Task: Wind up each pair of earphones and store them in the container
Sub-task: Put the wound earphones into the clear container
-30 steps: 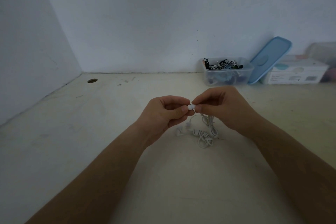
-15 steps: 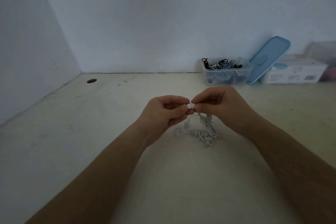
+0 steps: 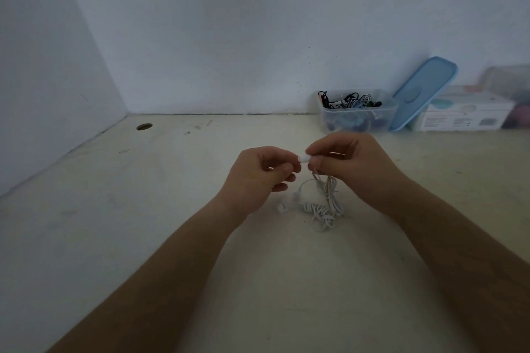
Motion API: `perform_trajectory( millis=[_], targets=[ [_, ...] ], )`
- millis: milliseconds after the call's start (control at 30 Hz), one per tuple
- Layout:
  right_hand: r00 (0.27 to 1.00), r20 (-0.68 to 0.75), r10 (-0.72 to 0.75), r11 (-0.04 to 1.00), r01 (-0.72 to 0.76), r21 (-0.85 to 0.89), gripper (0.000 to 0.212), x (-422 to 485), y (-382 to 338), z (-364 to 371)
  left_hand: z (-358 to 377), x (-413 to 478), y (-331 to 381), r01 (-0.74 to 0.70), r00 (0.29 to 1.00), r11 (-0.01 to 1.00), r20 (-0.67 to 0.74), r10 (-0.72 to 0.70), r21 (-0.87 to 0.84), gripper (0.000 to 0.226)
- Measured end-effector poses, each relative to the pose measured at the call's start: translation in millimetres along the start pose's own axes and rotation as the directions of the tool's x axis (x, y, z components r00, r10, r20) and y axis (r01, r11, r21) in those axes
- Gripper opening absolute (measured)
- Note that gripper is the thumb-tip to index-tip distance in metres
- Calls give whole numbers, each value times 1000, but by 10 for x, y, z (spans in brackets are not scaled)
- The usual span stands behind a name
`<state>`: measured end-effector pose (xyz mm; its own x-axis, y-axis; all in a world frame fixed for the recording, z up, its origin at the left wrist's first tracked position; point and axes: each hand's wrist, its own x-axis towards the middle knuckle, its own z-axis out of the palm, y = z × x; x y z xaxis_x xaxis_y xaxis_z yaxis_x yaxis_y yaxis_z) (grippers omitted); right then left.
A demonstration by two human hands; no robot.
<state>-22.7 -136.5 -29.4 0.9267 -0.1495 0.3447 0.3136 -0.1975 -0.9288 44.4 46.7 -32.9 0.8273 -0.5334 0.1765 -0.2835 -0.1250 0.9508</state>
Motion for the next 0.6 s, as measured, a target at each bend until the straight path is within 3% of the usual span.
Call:
perform_trajectory(
  millis=[100, 167, 267, 367, 600],
  targets=[
    [999, -15, 36, 996, -35, 83, 17, 12, 30, 0, 68, 22, -29, -119, 993, 925, 27, 118, 361, 18],
    [998, -22, 61, 988, -57, 145, 17, 14, 38, -2, 97, 20, -37, -115, 993, 869, 77, 89, 481, 19],
    [996, 4, 95, 972, -93, 217, 22, 11, 35, -16, 105, 17, -48, -104, 991, 829, 133, 36, 550, 27],
    [992, 41, 116, 955, -122, 269, 28, 17, 44, -22, 103, 25, -47, -105, 990, 811, 134, 33, 575, 21],
    [978, 40, 202, 967, -206, 148, 17, 40, 49, -3, 118, 18, -50, -89, 995, 841, 2, 104, 534, 15]
  ],
)
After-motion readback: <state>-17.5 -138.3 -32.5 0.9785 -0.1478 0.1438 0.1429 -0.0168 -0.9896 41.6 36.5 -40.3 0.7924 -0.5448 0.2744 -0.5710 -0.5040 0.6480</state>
